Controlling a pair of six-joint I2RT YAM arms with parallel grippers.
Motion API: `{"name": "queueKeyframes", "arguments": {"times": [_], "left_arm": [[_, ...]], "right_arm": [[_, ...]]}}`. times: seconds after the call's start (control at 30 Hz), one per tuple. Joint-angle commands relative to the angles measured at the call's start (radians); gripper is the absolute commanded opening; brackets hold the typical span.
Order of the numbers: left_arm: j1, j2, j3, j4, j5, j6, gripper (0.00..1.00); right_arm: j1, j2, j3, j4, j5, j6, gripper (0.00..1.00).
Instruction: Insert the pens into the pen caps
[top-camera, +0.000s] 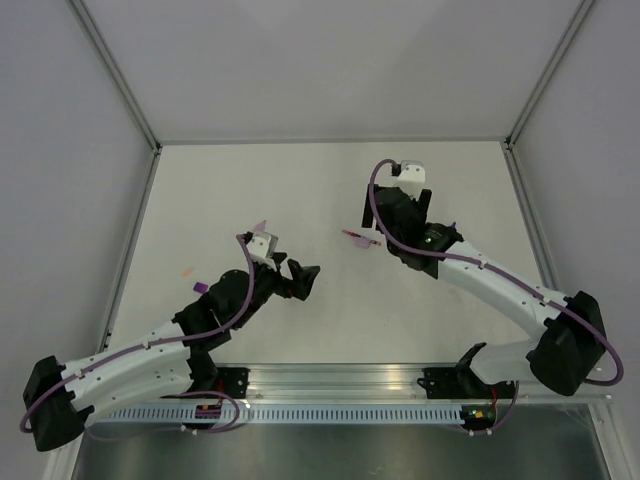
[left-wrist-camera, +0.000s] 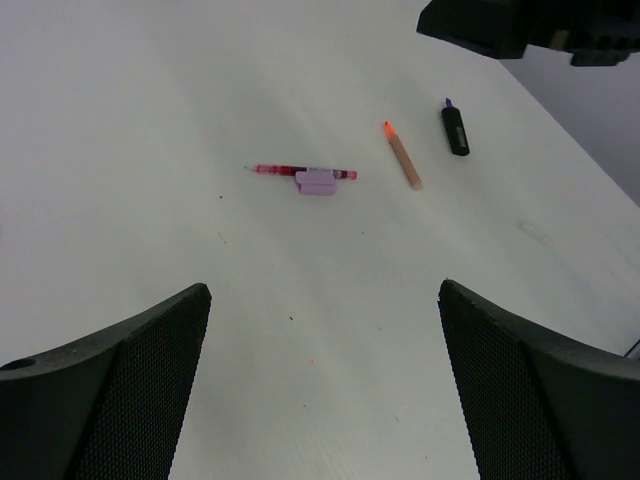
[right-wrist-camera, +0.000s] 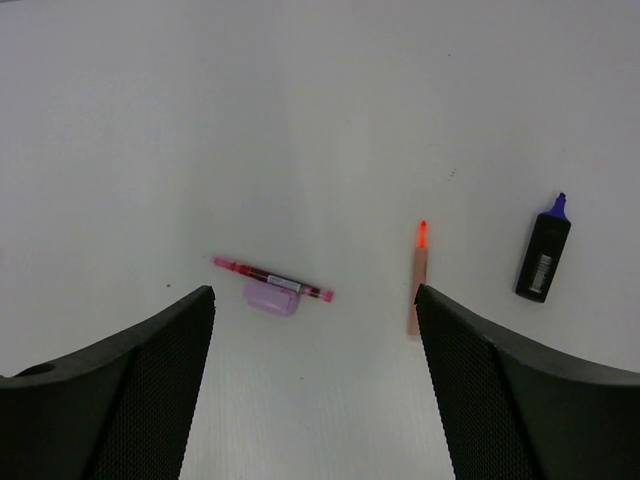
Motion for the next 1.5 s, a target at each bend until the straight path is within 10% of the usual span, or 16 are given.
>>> {"name": "queueKeyframes", "arguments": {"times": [0.0,0.37,1.27,1.47], "left_arm": [[-0.003,-0.054,0.001,0.045,0.050,0.037,1.00],[-0.003,-0.114,-0.022,0.054,0.050,0.044,1.00],[-0.003,-0.081,-0.017,0.065,0.062,0.047,1.00],[-0.003,-0.071,-0.017,0.073,0.073,0.048,1.00]], "right_arm": [[-0.109,0.082,0.066,-0.089,-0.157,-0.062,0.86],[-0.352,0.338,0.118,-0.146,-0.277,-0.017,0.49],[-0.450,0.538,0.031,-0.051,-0.416,0.009,0.33],[-0.453,0.535,0.019,-0.044,-0.436,0.009,0.13]]}}
